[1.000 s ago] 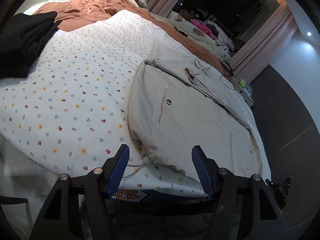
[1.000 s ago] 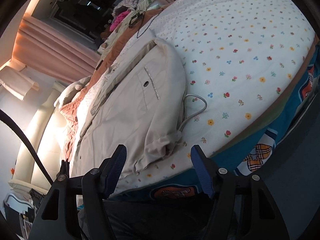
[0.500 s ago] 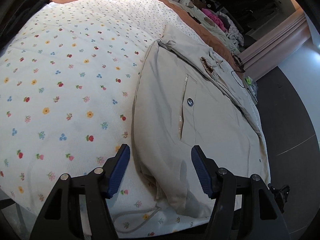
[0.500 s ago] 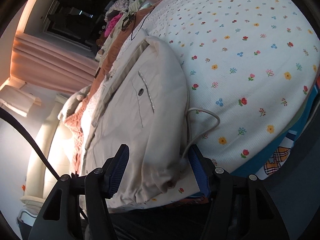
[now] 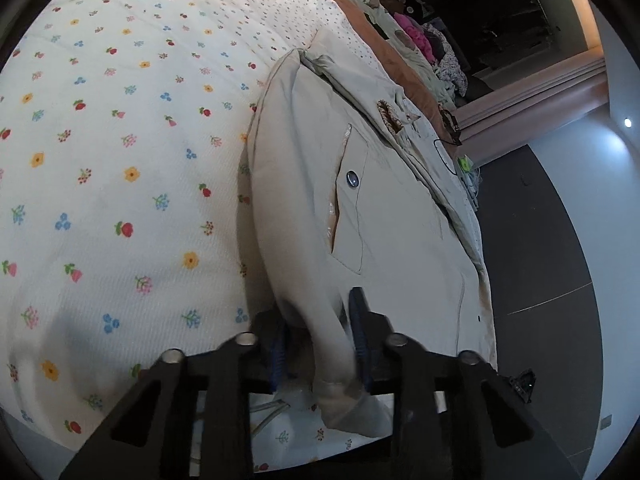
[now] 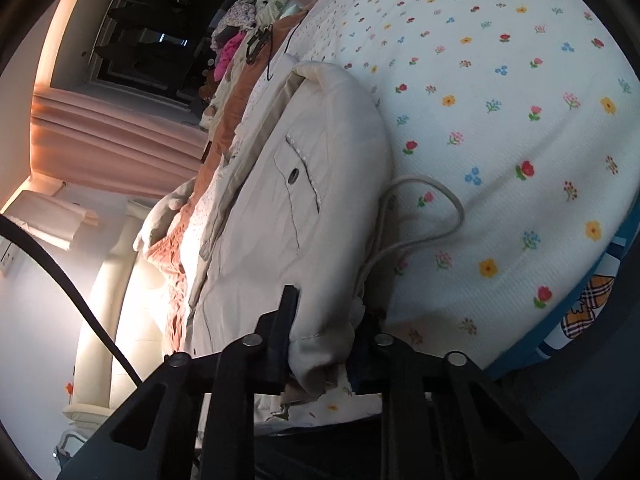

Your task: Fold large clothes

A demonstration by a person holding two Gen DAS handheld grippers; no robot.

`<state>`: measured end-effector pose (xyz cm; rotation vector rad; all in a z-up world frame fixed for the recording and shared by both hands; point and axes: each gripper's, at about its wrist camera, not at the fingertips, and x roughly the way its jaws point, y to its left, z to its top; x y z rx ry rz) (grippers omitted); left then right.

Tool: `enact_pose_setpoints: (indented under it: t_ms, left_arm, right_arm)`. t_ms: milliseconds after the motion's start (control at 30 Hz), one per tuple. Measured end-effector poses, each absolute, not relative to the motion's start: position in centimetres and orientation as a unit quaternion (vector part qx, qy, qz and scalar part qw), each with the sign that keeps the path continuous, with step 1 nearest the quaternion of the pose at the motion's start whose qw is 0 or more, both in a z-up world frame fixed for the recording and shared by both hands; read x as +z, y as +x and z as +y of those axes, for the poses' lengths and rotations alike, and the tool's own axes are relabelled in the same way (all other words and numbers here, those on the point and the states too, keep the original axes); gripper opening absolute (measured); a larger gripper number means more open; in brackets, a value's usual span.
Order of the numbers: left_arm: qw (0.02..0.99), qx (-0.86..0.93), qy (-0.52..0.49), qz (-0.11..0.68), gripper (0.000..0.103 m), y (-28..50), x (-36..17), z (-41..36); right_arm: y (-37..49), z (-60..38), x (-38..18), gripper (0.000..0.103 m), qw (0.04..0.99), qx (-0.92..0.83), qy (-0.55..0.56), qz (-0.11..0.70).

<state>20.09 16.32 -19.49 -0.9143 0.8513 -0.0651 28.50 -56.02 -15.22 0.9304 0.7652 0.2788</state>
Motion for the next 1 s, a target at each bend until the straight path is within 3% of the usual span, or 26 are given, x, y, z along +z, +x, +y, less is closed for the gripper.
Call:
enact_pose_setpoints:
  t_ms: [300, 1000]
  left_arm:
    - [0.839, -0.040, -0.428, 0.333, 0.009, 17.2, -14.7, 16.6]
    - [0.879, -0.099, -0.431, 0.180, 0.008, 4.4, -1.1, 18.1]
  right_arm:
    - [26.1, -54.3, -9.8, 0.009, 0.847, 0.148, 0.406, 0.308]
    - [14.7, -54.3, -0.5, 0.008, 0.874, 0.246, 0.362, 0.210]
